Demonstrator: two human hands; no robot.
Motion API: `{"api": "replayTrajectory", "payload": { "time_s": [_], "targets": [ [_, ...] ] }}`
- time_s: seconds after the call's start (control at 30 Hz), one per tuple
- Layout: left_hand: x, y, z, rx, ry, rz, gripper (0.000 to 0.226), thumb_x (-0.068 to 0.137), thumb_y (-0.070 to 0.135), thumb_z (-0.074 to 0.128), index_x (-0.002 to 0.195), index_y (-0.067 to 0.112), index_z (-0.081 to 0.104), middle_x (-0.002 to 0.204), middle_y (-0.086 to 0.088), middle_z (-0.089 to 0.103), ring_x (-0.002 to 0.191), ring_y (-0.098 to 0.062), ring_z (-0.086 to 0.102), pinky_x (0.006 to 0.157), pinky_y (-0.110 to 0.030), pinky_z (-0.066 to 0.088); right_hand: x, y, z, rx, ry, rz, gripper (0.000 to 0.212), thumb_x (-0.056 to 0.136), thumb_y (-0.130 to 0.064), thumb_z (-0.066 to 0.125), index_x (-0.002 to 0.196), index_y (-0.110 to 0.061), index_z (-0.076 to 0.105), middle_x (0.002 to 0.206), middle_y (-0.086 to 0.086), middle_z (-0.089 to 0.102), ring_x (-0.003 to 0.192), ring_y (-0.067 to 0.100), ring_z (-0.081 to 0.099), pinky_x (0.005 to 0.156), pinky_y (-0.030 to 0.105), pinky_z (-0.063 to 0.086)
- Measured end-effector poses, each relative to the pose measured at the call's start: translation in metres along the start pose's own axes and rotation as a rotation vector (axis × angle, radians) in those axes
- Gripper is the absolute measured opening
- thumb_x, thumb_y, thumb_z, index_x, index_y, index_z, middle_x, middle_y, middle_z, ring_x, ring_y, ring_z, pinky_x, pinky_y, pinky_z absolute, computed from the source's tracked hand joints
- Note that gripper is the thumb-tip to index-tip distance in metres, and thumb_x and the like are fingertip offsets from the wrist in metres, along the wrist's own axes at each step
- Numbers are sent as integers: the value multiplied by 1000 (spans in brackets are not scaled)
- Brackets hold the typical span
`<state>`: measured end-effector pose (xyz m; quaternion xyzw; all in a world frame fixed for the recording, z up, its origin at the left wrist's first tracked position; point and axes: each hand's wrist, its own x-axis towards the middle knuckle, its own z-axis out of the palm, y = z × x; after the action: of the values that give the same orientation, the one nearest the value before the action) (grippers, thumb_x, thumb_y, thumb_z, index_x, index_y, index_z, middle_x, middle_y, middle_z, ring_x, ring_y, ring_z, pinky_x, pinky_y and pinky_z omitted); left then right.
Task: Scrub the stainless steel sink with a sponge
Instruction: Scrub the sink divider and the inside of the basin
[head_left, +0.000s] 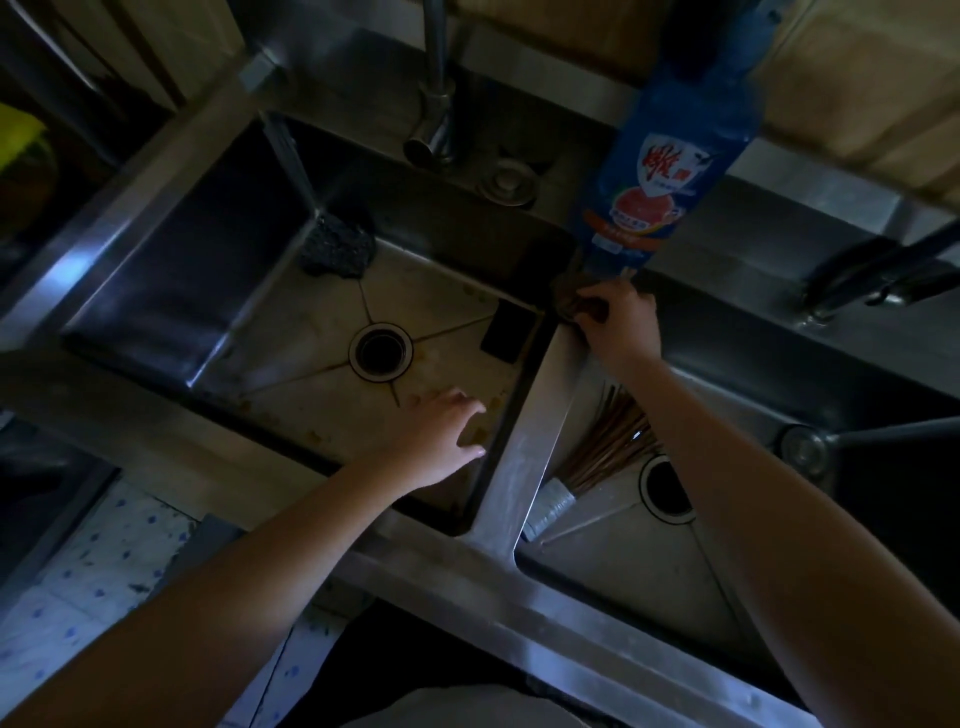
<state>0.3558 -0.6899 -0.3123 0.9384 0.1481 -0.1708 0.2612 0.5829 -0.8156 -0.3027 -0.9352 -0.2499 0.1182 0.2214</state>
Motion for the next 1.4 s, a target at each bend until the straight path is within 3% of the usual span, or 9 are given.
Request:
{"api": "replayTrajectory", "payload": {
  "time_s": [0.33,0.67,0.87,1.4],
  "targets": [
    [-39,-18,-3,-4,55,-64,43,91,33,54,131,20,46,137,-1,46,129,-21,41,107,-43,33,-113,-20,24,-33,-26,-53,35,87,-18,62,121,-24,62,134,-1,53,117,30,42,85,35,46],
    [-82,-24,2,-8,142,-103,40,94,33,50,131,20,49,130,1,48,113,-20,53,94,-34,43,-184,-33,37,40,-34,-62,31,82,-22,68,113,-24,68,124,-2,59,112,30,43,82,36,47],
    [-100,-28,2,-12,181,-102,37,94,33,48,128,17,51,126,-2,51,110,-21,54,91,-36,46,-215,-39,43,48,-57,-54,28,80,-29,70,108,-25,70,121,-4,60,111,28,44,85,36,48],
    [-151,-77,-9,-66,228,-11,31,94,27,48,123,18,54,123,0,51,103,-22,57,90,-41,47,-282,-79,63,-90,-70,-36,28,72,-9,68,98,-18,69,108,2,62,105,25,53,78,32,50]
  ]
}}
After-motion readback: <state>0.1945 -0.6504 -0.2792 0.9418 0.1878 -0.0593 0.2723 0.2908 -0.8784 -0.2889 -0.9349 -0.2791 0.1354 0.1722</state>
